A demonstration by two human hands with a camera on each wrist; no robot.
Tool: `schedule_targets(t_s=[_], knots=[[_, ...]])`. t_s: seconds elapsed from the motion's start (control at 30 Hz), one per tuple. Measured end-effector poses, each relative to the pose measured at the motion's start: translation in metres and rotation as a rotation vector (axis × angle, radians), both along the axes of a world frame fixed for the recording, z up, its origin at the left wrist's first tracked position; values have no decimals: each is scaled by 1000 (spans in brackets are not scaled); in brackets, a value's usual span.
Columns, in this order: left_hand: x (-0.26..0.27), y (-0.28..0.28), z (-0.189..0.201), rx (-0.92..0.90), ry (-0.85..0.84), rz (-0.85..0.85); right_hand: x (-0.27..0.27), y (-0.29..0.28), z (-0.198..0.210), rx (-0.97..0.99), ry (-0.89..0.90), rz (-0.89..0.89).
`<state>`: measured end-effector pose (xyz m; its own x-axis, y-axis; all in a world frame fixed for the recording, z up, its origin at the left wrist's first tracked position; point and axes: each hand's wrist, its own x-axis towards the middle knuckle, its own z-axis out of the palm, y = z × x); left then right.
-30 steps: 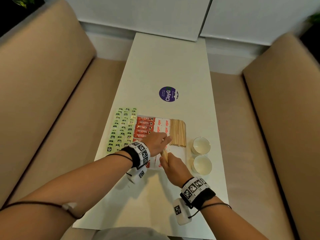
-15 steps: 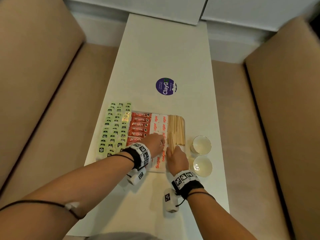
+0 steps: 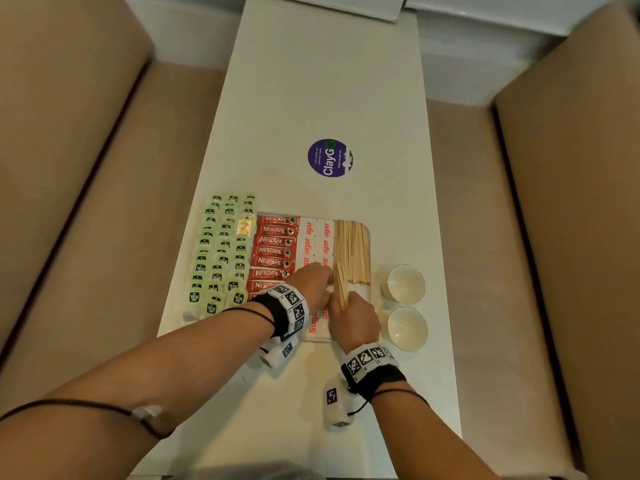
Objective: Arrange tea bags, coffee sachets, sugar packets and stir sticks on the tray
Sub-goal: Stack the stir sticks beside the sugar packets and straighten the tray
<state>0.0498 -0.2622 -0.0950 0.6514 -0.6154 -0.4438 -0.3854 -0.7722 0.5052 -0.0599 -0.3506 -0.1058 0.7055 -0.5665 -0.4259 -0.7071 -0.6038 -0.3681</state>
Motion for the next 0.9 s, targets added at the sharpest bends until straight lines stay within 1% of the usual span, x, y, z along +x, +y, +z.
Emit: schedule_targets(t_s=[0.1, 0.33, 0.53, 0.7, 0.9], knots=[[0, 0, 0, -23, -2, -5, 0, -3, 2, 10, -26, -27], [-2, -1, 1, -7, -8, -12, -1, -4, 5, 67, -116, -95], [-5, -1, 0, 20, -10, -10, -4, -4, 4, 77, -96, -156], [-9, -6, 9, 78, 0, -59, -4, -5, 7, 68, -76, -161], [-16, -10, 10, 87, -16, -99, -3, -8, 10, 77, -121, -207]])
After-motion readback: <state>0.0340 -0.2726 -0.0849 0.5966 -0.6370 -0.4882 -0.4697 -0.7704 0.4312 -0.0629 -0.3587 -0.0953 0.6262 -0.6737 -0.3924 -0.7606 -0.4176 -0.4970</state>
